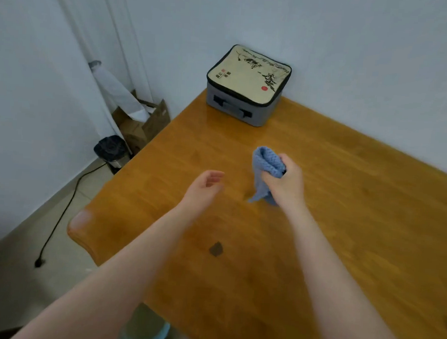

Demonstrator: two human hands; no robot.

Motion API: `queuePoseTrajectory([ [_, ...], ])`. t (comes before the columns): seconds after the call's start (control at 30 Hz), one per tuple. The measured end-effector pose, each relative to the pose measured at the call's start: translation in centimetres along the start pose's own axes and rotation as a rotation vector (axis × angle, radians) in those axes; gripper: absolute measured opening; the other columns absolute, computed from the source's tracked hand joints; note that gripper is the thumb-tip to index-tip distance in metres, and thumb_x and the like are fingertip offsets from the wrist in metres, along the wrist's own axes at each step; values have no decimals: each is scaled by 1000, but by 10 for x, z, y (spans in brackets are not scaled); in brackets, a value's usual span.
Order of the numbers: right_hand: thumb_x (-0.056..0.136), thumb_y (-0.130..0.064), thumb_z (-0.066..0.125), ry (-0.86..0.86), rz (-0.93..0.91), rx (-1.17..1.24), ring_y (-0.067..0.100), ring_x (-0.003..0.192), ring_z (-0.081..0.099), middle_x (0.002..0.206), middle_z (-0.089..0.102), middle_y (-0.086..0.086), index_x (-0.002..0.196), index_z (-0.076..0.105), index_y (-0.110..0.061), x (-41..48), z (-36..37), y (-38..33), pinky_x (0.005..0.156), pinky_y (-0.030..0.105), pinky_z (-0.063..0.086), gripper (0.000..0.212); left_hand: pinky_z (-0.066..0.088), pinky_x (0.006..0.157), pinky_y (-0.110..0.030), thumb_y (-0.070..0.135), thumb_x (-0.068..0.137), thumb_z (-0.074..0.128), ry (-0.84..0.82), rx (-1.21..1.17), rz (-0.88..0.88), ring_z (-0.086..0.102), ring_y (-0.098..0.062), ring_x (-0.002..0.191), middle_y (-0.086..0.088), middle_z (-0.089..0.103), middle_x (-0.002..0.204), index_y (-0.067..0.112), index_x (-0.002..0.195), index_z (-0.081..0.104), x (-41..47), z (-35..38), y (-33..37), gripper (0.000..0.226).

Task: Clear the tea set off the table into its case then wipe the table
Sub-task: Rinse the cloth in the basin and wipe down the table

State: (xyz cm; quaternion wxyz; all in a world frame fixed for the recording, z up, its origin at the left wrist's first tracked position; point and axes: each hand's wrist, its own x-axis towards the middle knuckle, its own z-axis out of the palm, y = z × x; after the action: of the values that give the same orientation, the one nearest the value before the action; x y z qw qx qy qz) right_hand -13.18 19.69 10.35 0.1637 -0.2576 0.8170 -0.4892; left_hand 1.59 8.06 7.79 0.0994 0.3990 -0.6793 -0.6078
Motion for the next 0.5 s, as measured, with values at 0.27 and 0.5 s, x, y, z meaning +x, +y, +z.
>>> queuePoseTrajectory([
  [0.27,79,-60,62,-245,-206,-818,26,103,56,101,56,3,100,66,-18,-17,50,79,76,35,44,47,41,73,-5,-1,91,51,84,-21,27,57,-2,92,10,64,103,22,100,66,8,7,-19,29],
  [0.5,85,-81,8,-321,-172,-926,34,148,6,161,16,8,147,33,-42,-40,64,114,112,69,8,77,41,74,-10,3,92,50,109,-86,-59,58,3,93,13,68,97,24,91,71,3,12,-23,29],
])
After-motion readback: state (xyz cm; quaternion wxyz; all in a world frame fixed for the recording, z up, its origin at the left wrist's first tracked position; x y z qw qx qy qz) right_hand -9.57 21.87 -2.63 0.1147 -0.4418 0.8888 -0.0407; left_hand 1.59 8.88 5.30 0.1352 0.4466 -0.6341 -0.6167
